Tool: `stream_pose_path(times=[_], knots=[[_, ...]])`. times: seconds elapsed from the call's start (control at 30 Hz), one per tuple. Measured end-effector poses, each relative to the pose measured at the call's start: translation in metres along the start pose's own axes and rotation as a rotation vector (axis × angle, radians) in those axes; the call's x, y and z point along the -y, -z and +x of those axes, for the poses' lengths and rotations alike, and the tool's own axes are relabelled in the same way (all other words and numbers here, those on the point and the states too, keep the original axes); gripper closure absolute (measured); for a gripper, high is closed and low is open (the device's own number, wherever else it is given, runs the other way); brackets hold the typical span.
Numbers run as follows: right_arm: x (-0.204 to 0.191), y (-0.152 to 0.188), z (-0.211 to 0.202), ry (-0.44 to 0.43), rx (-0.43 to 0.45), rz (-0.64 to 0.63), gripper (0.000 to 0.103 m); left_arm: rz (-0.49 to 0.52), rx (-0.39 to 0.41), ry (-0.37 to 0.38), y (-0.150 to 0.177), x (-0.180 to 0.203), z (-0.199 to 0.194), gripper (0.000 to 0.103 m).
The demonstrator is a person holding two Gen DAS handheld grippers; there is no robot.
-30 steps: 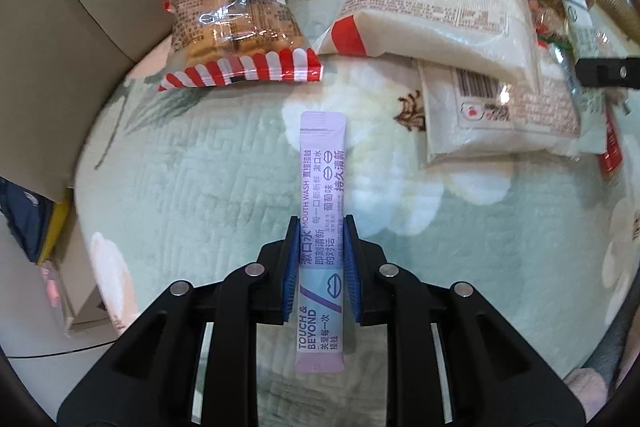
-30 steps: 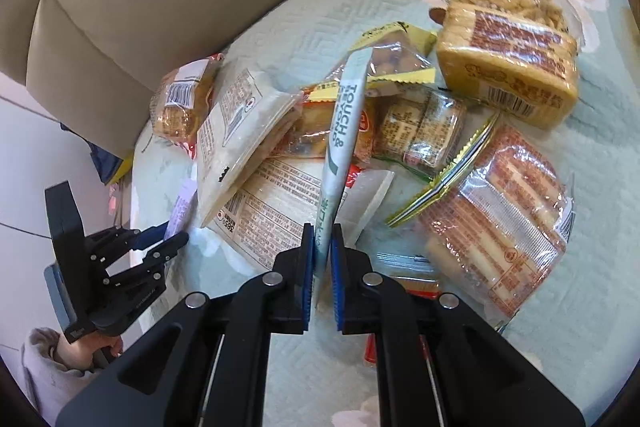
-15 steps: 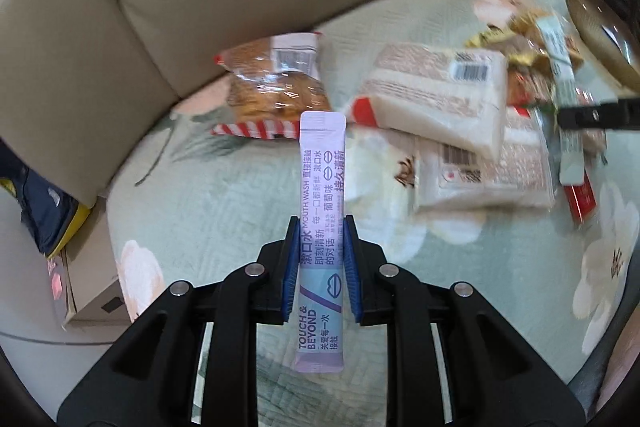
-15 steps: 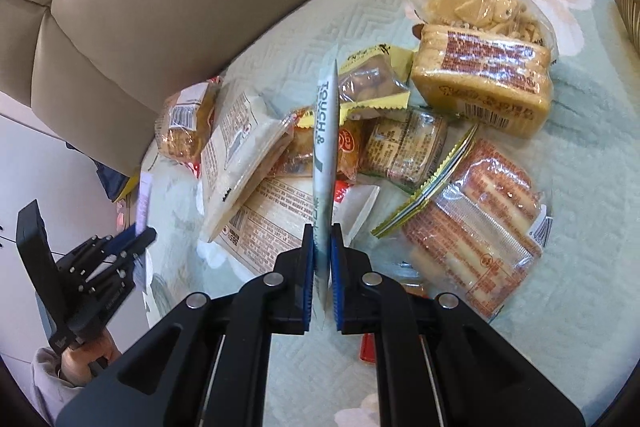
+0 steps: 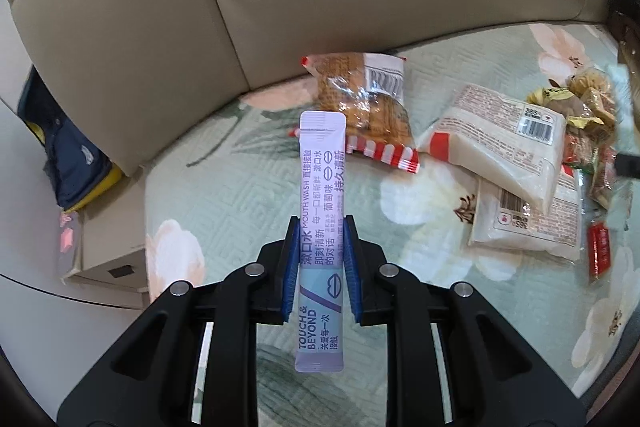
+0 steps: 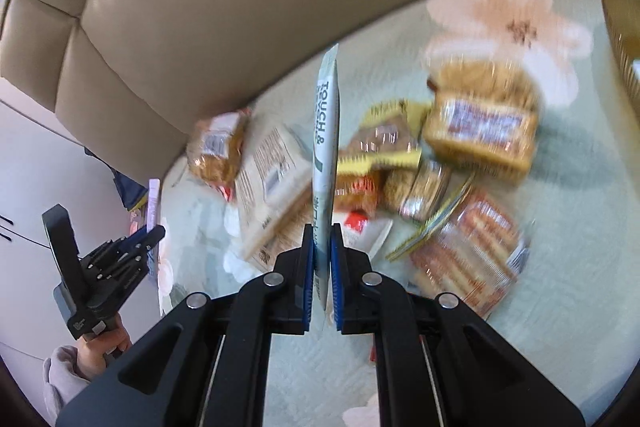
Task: Organize snacks
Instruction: 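Carry both held sticks over the gold plate with both tools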
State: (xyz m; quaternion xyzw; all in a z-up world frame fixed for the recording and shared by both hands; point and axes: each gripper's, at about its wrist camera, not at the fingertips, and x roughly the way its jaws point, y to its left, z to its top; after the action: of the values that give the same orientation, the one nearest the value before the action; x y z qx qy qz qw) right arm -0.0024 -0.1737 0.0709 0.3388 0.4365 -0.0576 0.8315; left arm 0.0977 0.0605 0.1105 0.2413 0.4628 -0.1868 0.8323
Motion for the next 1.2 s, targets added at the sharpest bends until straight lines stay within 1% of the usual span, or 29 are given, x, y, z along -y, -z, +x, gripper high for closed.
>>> stream_pose_path(times=[0.07, 0.13, 0.27, 0.3, 0.37, 0.4, 0.47, 0.5, 0.57, 0.6, 0.63, 0.67, 0.7, 0.73, 0.8, 0.9, 0.93, 0.97, 1.0, 1.07, 1.1, 1.13, 1.2], knots=[[0.002, -0.004, -0.010, 0.013, 0.030, -0.009, 0.096, 0.009, 0.011, -0.013, -0.004, -0.001, 0.002, 0.083], [0.006, -0.010, -0.016, 0.019, 0.045, 0.000, 0.096, 0.037, 0.036, -0.038, -0.007, 0.005, -0.004, 0.083], [0.021, -0.021, -0.029, -0.017, 0.060, 0.047, 0.096, 0.077, 0.083, -0.071, -0.017, 0.022, -0.013, 0.083], [0.024, -0.023, -0.031, -0.027, 0.061, 0.055, 0.096, 0.071, 0.088, -0.066, -0.020, 0.024, -0.014, 0.083], [0.031, -0.029, -0.039, -0.043, 0.067, 0.074, 0.096, 0.029, 0.098, -0.024, -0.027, 0.026, -0.015, 0.083], [0.034, -0.031, -0.044, -0.040, 0.074, 0.078, 0.096, 0.020, 0.095, -0.022, -0.030, 0.028, -0.013, 0.083], [0.042, -0.039, -0.057, -0.012, 0.098, 0.071, 0.096, 0.022, 0.093, -0.043, -0.035, 0.036, -0.010, 0.083], [0.044, -0.042, -0.062, 0.005, 0.110, 0.067, 0.096, 0.016, 0.093, -0.042, -0.039, 0.039, -0.009, 0.083], [0.055, -0.049, -0.078, 0.052, 0.154, 0.068, 0.096, -0.027, 0.095, -0.017, -0.048, 0.050, -0.009, 0.083], [0.062, -0.052, -0.085, 0.092, 0.179, 0.070, 0.096, -0.036, 0.098, -0.014, -0.052, 0.055, -0.010, 0.083], [0.068, -0.055, -0.091, 0.117, 0.192, 0.072, 0.096, -0.035, 0.101, -0.025, -0.060, 0.068, -0.011, 0.083], [0.075, -0.057, -0.097, 0.136, 0.202, 0.079, 0.096, -0.013, 0.104, -0.048, -0.065, 0.080, -0.011, 0.083], [0.082, -0.059, -0.102, 0.144, 0.208, 0.090, 0.096, 0.014, 0.109, -0.067, -0.070, 0.091, -0.012, 0.083], [0.091, -0.062, -0.108, 0.153, 0.215, 0.107, 0.096, 0.058, 0.123, -0.086, -0.077, 0.110, -0.015, 0.083], [0.104, -0.065, -0.117, 0.182, 0.219, 0.122, 0.096, 0.101, 0.141, -0.089, -0.088, 0.140, -0.022, 0.083], [0.122, -0.069, -0.134, 0.259, 0.235, 0.121, 0.096, 0.088, 0.173, -0.028, -0.109, 0.182, -0.038, 0.083], [0.127, -0.069, -0.140, 0.276, 0.242, 0.123, 0.096, 0.095, 0.192, 0.002, -0.118, 0.203, -0.047, 0.083], [0.131, -0.068, -0.144, 0.284, 0.246, 0.125, 0.096, 0.107, 0.204, 0.016, -0.123, 0.216, -0.052, 0.083], [0.135, -0.068, -0.149, 0.289, 0.253, 0.130, 0.096, 0.132, 0.219, 0.046, -0.130, 0.237, -0.061, 0.083], [0.154, -0.067, -0.167, 0.276, 0.281, 0.169, 0.096, 0.167, 0.236, 0.092, -0.140, 0.269, -0.072, 0.083], [0.165, -0.065, -0.176, 0.272, 0.294, 0.195, 0.096, 0.178, 0.241, 0.105, -0.141, 0.279, -0.075, 0.083], [0.172, -0.065, -0.182, 0.277, 0.304, 0.211, 0.096, 0.200, 0.248, 0.131, -0.146, 0.298, -0.080, 0.083], [0.195, -0.060, -0.201, 0.318, 0.334, 0.254, 0.096, 0.221, 0.255, 0.173, -0.152, 0.321, -0.087, 0.083]])
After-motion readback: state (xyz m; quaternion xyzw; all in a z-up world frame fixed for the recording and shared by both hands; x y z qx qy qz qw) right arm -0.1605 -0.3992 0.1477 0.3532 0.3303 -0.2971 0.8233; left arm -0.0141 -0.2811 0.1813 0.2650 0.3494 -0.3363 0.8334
